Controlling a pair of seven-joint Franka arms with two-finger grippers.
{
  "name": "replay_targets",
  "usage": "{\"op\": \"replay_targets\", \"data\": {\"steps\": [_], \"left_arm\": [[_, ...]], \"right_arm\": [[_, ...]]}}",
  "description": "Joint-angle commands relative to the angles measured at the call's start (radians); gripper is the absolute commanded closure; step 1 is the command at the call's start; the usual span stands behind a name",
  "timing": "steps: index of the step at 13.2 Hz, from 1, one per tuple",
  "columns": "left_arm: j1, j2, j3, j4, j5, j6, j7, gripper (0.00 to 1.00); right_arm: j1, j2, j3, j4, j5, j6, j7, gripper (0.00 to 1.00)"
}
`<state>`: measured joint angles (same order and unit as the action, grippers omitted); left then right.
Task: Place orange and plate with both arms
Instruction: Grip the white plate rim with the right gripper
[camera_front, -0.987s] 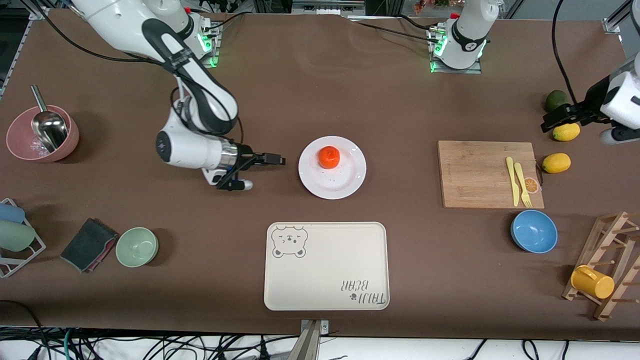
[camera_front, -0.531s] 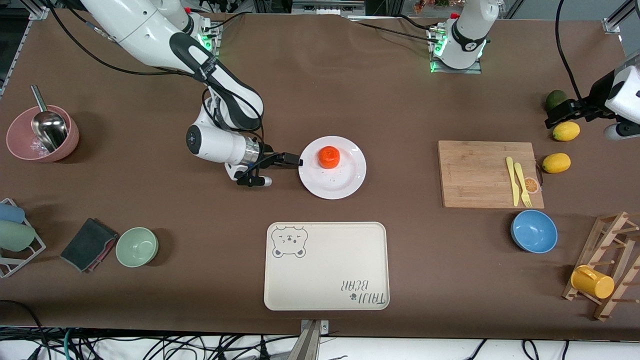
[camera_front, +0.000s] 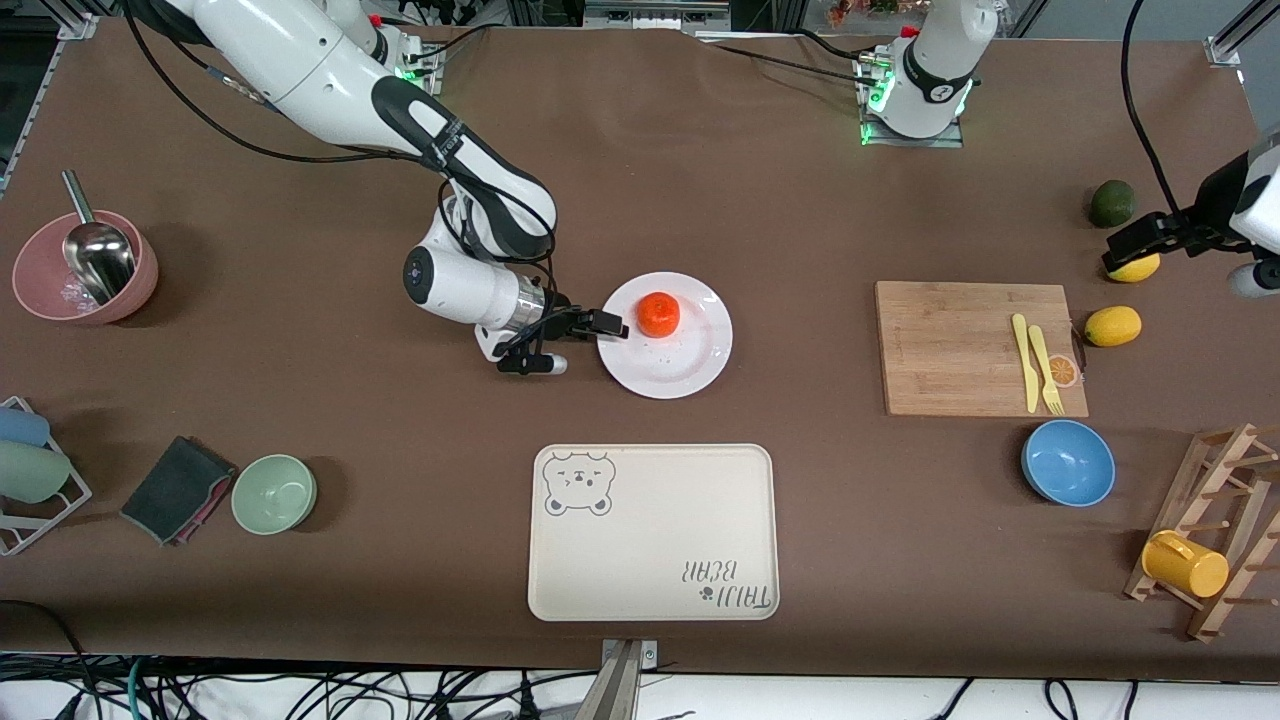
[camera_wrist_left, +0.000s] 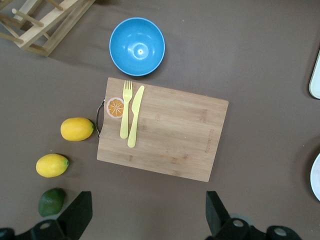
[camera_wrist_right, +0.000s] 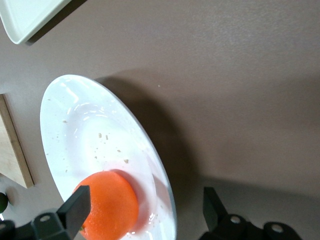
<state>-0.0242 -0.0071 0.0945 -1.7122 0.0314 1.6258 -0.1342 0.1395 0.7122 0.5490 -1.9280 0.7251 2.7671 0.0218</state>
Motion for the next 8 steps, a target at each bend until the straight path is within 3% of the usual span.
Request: {"op": "replay_targets", "data": {"steps": [1,2,3,4,8], "left_arm": [[-0.002,0.030,0.002,0.049,0.028,-0.037,0.015,0.00],[-0.002,0.030,0.002,0.049,0.028,-0.056,0.015,0.00],[-0.002,0.029,0.001,0.049,0.028,-0.084,0.016,0.00],[-0.003,0.029,-0.001,0.049,0.028,-0.087,0.016,0.00],[-0.008,0.032,-0.001,0.065,0.024,-0.087,0.016,0.00]], "right_arm": [[0.006,0.015,0.005,0.021,0.008,0.025,-0.019,0.28],[0.015,0.015,0.003,0.021,0.007,0.028,-0.028,0.52],[0.015,0.016,0.003,0.021,0.008,0.035,-0.040,0.70],[0.017,0.016,0.003,0.021,0.008,0.039,-0.045,0.81],[0.029,0.027,0.002,0.020,0.005,0.058,-0.059,1.00]]}}
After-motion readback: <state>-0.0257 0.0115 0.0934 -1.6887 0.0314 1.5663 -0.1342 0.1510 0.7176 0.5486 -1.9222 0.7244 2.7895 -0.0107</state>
